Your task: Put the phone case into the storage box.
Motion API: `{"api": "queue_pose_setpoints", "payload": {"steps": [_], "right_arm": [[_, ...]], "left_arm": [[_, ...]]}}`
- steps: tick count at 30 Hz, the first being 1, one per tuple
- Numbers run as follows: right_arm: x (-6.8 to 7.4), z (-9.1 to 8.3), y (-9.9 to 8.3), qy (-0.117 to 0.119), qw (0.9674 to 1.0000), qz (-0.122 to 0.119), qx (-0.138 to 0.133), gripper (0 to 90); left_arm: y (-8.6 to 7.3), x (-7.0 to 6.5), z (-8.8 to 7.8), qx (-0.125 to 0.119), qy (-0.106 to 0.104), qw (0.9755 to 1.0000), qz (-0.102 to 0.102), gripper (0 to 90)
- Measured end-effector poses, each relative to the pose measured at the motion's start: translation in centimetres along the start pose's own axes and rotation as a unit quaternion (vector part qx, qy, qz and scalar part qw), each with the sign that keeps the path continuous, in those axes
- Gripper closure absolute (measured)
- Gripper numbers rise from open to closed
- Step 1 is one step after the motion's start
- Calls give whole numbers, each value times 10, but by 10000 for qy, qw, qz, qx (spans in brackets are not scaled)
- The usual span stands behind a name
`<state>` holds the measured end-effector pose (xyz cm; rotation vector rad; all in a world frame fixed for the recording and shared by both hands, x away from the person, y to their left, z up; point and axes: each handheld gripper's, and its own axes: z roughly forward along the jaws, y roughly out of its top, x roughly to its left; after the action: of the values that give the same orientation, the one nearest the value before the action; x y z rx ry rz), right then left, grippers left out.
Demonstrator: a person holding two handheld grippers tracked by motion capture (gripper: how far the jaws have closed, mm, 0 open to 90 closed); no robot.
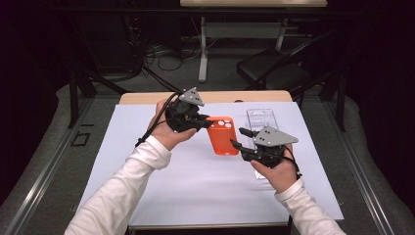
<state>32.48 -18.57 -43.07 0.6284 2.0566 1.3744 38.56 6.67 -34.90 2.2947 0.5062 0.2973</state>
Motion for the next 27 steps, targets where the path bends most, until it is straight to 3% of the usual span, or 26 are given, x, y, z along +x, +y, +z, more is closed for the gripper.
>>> {"api": "queue_pose_setpoints", "payload": {"steps": [3,12,16,21,27], "right_arm": [[0,0,5,-61,10000,-25,17,539],[-3,1,18,-354,9992,-100,170,593],[-3,2,28,-446,9986,-70,264,629],[-4,4,41,-718,9961,-280,430,654],[-7,5,49,-822,9942,-408,567,657]], "left_arm": [[2,-2,3,69,76,9999,-120,801],[9,-9,13,235,440,9986,-186,801],[15,-14,17,329,601,9976,-83,801],[23,-21,19,405,798,9960,16,801],[31,-23,18,408,885,9952,58,801]]}}
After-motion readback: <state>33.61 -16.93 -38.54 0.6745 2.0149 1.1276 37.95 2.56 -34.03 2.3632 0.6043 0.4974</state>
